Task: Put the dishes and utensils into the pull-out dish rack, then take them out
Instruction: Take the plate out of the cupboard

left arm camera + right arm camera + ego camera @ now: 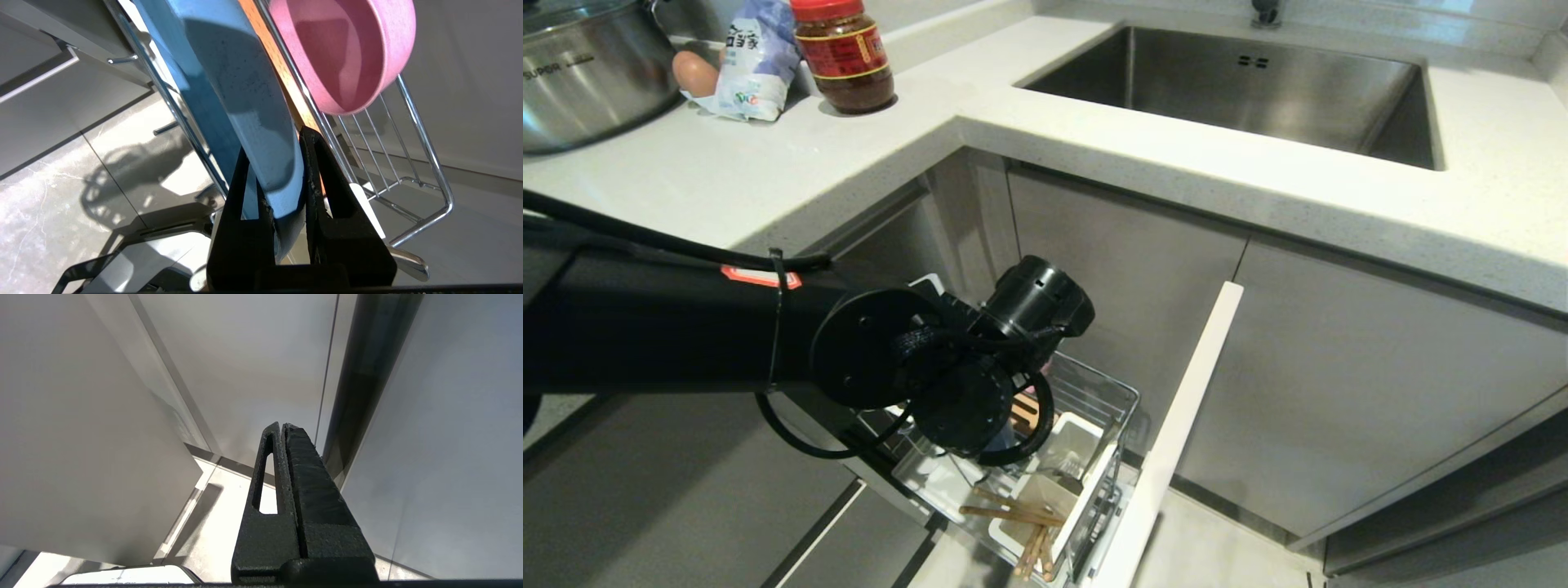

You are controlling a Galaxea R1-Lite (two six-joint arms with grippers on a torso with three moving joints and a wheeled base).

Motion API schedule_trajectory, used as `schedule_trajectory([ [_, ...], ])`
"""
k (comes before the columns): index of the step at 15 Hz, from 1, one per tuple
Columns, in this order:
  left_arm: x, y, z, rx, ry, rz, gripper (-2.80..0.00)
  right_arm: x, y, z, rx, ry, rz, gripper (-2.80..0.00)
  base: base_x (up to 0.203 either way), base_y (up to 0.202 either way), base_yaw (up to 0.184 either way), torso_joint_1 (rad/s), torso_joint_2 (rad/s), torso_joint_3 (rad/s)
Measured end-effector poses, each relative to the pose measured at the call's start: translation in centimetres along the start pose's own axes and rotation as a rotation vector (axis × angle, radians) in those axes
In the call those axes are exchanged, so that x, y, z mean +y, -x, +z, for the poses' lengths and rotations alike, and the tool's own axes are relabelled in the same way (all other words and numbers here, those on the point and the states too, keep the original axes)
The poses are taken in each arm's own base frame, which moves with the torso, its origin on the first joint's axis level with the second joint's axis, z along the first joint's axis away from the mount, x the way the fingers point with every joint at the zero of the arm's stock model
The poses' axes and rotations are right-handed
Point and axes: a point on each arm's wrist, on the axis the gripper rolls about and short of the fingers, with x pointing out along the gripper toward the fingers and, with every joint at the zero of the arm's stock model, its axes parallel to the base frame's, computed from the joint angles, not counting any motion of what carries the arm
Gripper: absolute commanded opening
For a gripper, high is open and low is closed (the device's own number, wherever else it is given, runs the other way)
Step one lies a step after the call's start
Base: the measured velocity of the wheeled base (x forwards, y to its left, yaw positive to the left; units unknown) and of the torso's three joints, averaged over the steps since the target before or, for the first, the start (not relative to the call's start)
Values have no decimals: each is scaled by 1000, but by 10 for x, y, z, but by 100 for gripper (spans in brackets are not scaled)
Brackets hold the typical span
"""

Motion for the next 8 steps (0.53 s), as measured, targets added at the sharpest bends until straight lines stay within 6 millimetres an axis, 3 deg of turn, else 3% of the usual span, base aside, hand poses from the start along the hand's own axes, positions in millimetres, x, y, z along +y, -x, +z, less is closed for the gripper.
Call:
schedule_trajectory([
  [5, 3, 20, 8, -7, 15, -49, -280, 0, 0, 0, 0, 0, 0, -280, 0, 0, 0, 0, 0, 0],
  [8, 7, 50, 16, -9, 31, -130, -280, 0, 0, 0, 0, 0, 0, -280, 0, 0, 0, 0, 0, 0],
])
